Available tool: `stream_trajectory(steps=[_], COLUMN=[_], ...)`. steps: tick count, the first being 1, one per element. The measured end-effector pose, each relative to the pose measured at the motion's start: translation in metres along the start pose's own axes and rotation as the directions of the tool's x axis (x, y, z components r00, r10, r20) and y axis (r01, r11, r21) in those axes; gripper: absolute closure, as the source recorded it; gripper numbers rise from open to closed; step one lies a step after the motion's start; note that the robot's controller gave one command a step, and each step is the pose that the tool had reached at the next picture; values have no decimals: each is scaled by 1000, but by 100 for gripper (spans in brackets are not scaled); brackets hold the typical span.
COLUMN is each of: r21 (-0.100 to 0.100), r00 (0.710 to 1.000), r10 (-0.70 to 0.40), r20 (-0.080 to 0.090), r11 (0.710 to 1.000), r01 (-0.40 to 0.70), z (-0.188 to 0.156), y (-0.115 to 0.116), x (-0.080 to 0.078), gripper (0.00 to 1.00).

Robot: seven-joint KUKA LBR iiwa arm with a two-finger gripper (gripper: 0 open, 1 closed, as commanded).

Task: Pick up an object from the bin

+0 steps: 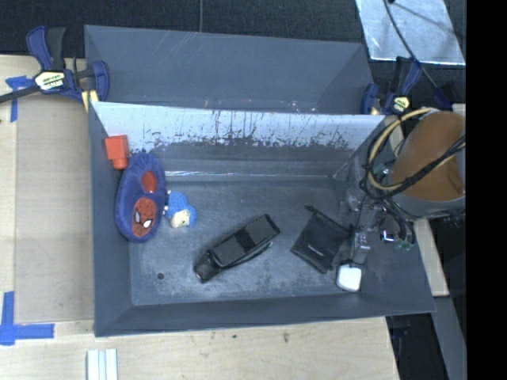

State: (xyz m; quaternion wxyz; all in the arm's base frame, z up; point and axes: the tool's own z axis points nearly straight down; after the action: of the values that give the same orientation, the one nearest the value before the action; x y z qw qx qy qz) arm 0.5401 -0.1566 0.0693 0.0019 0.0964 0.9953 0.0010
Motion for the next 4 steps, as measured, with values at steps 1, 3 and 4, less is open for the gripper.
stream_trajectory(steps=[1, 3, 4], r21=[0, 0, 1], r00=[1000, 1000, 1000], r10=[-3, -10, -9], r20=[2, 7, 7], r11=[1000, 1000, 1000], r01=[3, 10, 9], z=[-1, -3, -3], y=[0, 1, 0], x=[-1, -3, -3], gripper=[0, 0, 100])
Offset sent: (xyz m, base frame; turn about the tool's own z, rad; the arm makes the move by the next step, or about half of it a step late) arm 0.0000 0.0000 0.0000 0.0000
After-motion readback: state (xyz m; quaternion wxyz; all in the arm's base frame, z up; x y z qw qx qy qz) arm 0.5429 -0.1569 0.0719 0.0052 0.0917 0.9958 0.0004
